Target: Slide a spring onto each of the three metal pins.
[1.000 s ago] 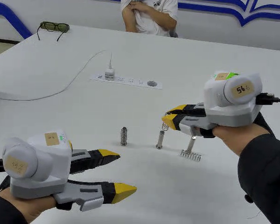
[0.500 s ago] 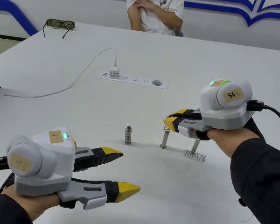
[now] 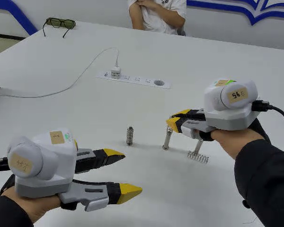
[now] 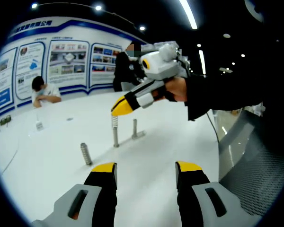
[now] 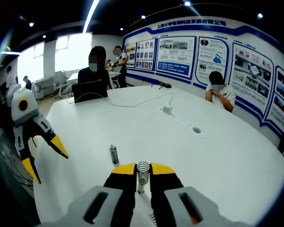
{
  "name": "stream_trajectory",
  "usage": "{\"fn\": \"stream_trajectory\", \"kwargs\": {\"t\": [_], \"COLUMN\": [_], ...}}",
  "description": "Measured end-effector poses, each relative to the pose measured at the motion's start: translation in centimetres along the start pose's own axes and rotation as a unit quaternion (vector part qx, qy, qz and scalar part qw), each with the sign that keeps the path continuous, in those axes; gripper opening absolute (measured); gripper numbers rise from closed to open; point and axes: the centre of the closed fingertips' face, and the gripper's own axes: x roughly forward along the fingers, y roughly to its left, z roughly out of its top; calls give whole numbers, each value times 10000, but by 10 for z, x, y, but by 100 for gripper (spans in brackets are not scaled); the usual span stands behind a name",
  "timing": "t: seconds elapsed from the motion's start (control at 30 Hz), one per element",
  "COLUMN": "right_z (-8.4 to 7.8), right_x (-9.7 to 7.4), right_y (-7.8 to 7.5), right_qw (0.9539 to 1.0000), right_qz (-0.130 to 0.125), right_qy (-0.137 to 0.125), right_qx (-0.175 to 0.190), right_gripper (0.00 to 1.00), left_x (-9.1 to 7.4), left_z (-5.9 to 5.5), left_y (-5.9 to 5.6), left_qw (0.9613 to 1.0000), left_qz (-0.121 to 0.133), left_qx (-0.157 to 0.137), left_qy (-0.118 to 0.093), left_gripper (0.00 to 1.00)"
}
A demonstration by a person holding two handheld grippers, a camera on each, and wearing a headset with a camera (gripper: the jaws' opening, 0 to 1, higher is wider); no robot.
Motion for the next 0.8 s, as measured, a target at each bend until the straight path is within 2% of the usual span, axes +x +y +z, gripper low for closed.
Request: {"fn": "stream_trajectory", "kwargs": {"t": [0.2,0.43,0.8], "right_z": [-5,-19,-39], "right_x": [2,11,25], "right_y": [1,-2,4], "right_qw": [10000,9997,9991], "right_qz": [15,13,52], "right_qy": [47,104,281], "right_qx": [19,224,316], "right_gripper": [12,12,12], "left_x": [0,0,0], "left_z": [-1,-1,-3], "left_y": [0,0,0], "left_qw": [10000,10000,10000], "left_qz": [-2,3,15], "left_qx": [-4,-18,-28], "left_qy": [16,25,69], "left_gripper": [50,50,49]}}
